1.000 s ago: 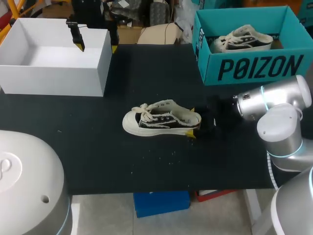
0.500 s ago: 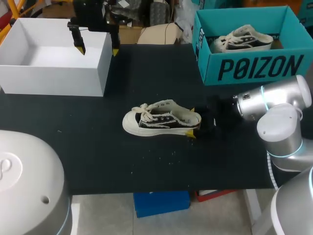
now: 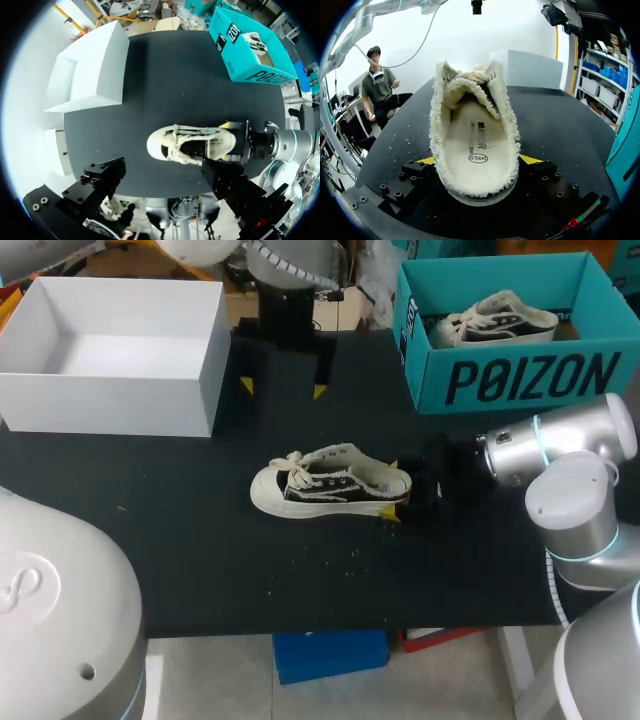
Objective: Take the shoe out of the shoebox, open the shoe tongue, remove and reinsert the insole, then place the shoe into the shoebox
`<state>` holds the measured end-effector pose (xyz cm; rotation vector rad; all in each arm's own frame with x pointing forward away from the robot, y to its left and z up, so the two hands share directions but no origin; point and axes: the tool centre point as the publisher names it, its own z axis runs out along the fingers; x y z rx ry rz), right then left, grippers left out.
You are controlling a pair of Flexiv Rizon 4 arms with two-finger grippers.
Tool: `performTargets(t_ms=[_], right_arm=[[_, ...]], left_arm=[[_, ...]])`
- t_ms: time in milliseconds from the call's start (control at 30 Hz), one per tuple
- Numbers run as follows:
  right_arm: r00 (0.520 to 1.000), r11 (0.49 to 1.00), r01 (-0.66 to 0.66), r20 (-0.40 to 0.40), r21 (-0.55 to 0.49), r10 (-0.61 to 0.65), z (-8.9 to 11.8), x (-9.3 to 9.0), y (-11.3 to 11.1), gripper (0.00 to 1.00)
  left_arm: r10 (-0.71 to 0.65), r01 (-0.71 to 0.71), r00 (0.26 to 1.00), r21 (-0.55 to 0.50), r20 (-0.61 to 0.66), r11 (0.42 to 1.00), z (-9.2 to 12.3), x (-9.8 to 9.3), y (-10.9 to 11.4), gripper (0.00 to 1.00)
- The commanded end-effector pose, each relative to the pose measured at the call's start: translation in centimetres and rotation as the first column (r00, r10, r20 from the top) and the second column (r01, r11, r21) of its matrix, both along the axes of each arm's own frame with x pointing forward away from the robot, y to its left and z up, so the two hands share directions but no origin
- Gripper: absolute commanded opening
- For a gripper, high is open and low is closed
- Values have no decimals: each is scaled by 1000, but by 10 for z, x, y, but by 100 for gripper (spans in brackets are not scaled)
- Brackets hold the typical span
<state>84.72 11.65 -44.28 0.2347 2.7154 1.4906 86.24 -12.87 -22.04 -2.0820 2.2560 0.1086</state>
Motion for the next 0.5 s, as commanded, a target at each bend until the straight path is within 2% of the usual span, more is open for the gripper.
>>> performTargets(t_ms=[33,167,500], right_arm=[[1000,1000,2,0,-1,-2,-1,0,1,0],[1000,1000,2,0,-1,-2,-1,0,1,0],[1000,1000,2,0,-1,-2,-1,0,1,0]], left_arm=[[-4,5,1000,42,-20,999,-29,1,-38,100],[-25,27,998,40,-50,999,-49,-6,-52,100],[-115,121,991,87,-71,989,-75,-14,-82,100]])
